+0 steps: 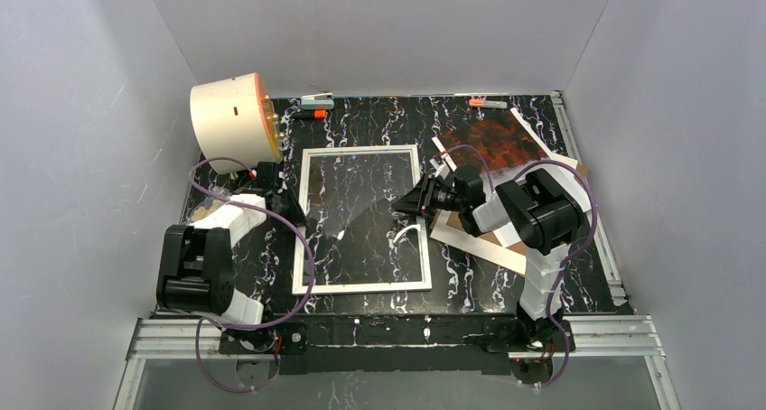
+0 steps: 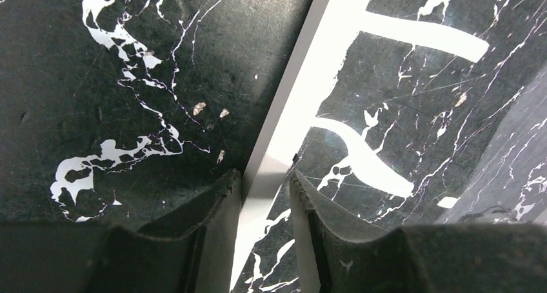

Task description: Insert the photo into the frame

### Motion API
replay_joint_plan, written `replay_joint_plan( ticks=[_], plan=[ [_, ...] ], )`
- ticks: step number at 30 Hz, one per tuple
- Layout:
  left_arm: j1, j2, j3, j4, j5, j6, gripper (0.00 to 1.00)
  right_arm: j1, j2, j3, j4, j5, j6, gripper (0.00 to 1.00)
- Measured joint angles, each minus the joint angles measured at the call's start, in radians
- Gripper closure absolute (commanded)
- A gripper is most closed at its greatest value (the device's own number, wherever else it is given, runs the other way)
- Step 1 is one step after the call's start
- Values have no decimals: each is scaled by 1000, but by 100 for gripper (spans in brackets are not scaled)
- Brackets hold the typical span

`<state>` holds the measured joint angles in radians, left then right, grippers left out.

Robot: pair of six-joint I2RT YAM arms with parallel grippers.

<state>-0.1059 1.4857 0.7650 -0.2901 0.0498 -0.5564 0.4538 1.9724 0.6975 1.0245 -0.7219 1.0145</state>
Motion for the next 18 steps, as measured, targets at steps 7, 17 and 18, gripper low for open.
replay_joint_plan(
  ticks=[7, 17, 18],
  plan=[
    [0, 2, 0, 0, -2, 18, 77, 0, 14, 0, 0, 2, 0, 62],
    [-1, 5, 3, -1, -10, 20, 79, 0, 15, 0, -1, 2, 0, 59],
    [-1, 6, 5, -4, -14, 19, 79, 0, 15, 0, -1, 2, 0, 57]
  ],
)
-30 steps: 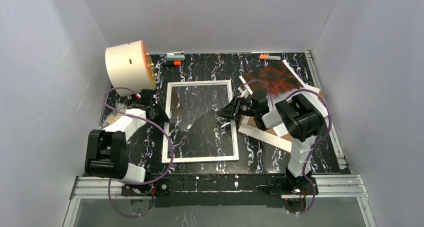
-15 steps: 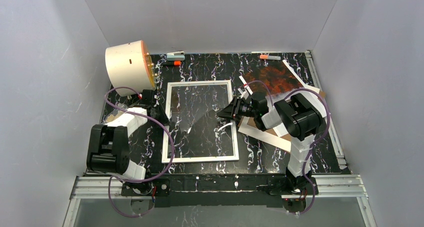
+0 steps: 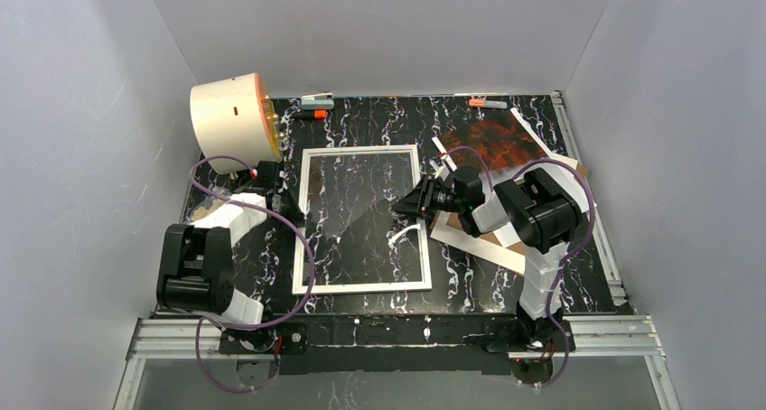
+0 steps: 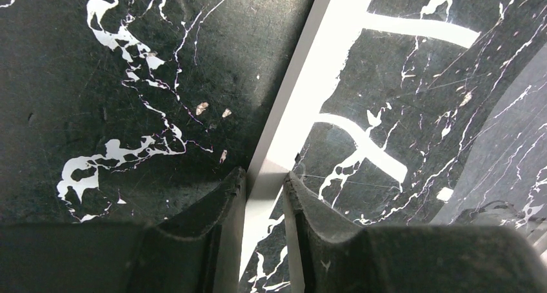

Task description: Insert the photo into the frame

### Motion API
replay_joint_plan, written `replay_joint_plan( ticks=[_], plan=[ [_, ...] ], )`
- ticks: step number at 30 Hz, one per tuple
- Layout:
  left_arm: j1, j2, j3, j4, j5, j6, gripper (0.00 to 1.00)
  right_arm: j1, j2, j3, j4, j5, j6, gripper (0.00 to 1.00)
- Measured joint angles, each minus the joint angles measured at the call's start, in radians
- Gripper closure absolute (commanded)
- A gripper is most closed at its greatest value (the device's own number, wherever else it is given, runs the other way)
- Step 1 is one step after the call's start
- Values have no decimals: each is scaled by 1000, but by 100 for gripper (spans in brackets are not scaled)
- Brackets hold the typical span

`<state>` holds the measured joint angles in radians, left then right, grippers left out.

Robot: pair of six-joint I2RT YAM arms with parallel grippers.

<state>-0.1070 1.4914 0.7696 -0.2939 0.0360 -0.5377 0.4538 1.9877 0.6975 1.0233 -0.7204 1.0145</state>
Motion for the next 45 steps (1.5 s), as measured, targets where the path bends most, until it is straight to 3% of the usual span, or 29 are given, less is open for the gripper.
replay_joint_plan(
  ticks=[9, 13, 24, 30, 36, 45],
  plan=[
    [-11, 22, 29, -37, -35, -19, 81, 0, -49, 4, -119, 26, -21, 32],
    [-14, 27, 35, -46, -42, -26, 82, -1, -109, 31, -255, 64, -54, 28],
    [-15, 27, 38, -50, -47, -32, 78, -48, -284, 61, -655, 257, -178, 32],
    [-14, 23, 38, -50, -44, -31, 72, -54, -374, 79, -777, 315, -254, 39],
    [-14, 21, 37, -51, -43, -30, 69, -6, -356, 131, -797, 281, -292, 43],
    [-14, 21, 37, -51, -42, -27, 70, 79, -206, 219, -880, 301, -324, 47]
  ],
)
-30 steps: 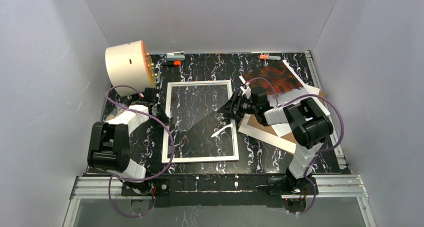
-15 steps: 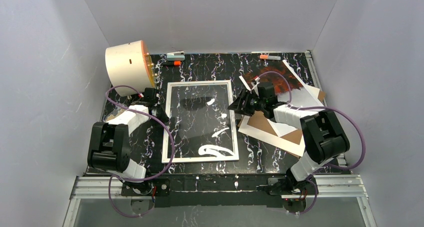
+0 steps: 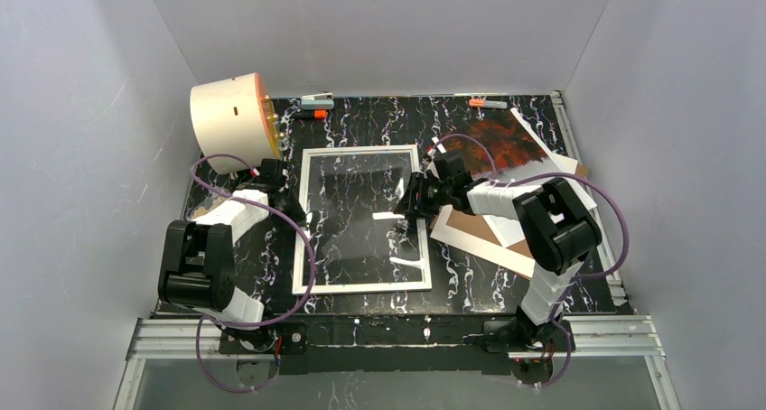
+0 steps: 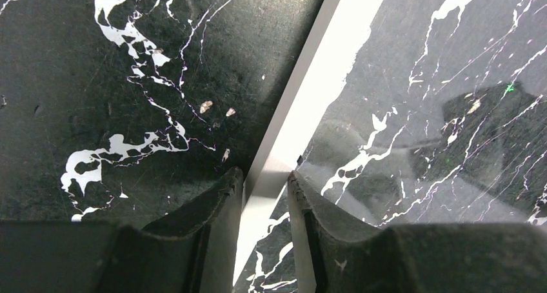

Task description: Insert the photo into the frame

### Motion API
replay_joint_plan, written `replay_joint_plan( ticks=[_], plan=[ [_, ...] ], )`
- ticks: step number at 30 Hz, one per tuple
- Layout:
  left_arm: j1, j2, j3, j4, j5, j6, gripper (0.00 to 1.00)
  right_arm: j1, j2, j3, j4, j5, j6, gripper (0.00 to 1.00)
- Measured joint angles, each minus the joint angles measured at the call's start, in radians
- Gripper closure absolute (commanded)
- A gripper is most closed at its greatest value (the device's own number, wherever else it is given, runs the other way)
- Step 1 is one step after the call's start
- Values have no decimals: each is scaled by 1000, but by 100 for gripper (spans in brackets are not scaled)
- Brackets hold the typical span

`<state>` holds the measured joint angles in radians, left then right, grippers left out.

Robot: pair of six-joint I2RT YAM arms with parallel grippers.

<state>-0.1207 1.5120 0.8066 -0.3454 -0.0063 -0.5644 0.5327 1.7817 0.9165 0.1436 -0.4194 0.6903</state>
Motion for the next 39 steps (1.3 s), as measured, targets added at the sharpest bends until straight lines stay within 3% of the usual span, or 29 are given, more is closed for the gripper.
replay_joint_plan(
  ticks=[12, 25, 32, 39],
  plan=[
    [0, 0, -1, 1, 0, 0, 70, 35, 21, 69, -124, 108, -43, 47],
    [1, -31, -1, -37, 29, 11, 56, 101, -255, 2, -314, 163, -96, 48],
    [1, -108, -3, -64, 71, 14, 59, 180, -284, -88, -438, 217, -92, 54],
    [1, -138, -32, -83, 71, 14, 62, 214, -283, -109, -452, 250, -91, 60]
  ],
)
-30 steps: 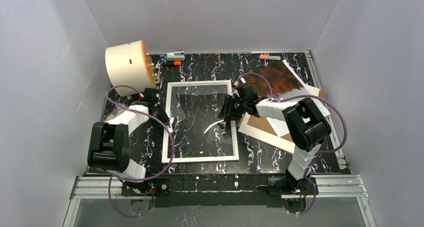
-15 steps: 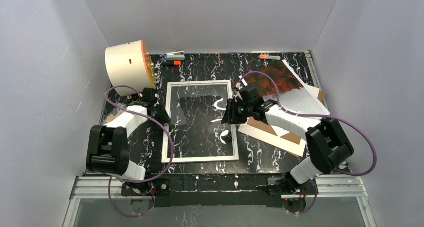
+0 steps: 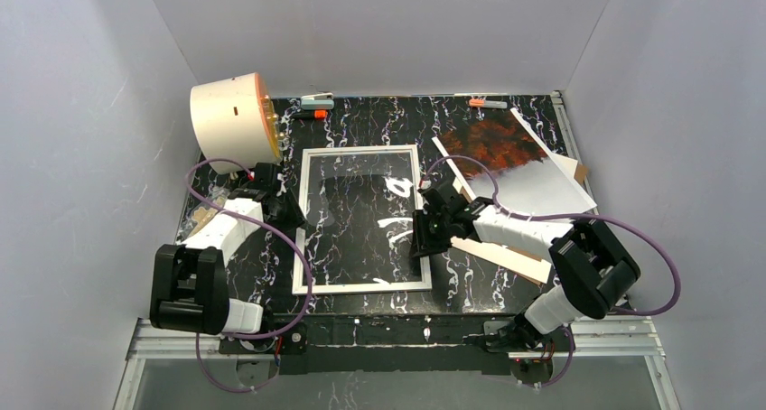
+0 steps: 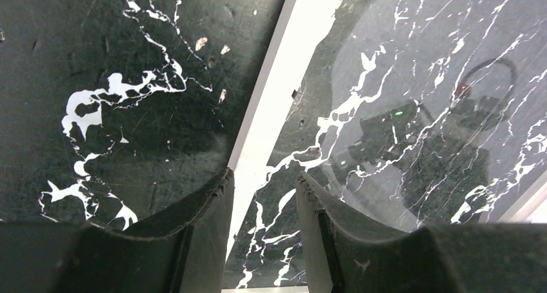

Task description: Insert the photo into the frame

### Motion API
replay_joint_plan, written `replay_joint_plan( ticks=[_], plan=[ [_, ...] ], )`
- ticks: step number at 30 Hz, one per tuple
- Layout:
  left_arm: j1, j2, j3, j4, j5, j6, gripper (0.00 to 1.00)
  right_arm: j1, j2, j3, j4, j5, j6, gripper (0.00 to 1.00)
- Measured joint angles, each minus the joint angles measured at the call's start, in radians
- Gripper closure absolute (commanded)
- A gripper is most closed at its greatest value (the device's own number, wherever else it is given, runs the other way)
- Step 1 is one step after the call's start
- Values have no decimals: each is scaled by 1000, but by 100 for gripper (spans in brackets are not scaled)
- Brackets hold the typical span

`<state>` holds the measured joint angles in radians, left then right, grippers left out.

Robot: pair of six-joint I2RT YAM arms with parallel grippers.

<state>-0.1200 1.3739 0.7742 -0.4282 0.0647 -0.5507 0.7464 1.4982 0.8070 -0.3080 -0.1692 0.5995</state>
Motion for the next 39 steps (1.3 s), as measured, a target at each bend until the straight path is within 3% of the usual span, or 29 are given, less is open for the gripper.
replay_joint_plan(
  ticks=[9, 16, 30, 39],
  plan=[
    [0, 0, -16, -19, -31, -5, 61, 14, 19, -18, 18, -1, 4, 62],
    [0, -15, -16, -30, -33, -4, 56, 15, -53, 3, -50, 31, 2, 57],
    [0, -110, -16, -78, -37, -5, 48, 71, -101, 46, -31, -38, 8, 57],
    [0, -209, 19, -143, -102, -10, 39, -23, -134, 51, -67, 133, 3, 47]
  ],
)
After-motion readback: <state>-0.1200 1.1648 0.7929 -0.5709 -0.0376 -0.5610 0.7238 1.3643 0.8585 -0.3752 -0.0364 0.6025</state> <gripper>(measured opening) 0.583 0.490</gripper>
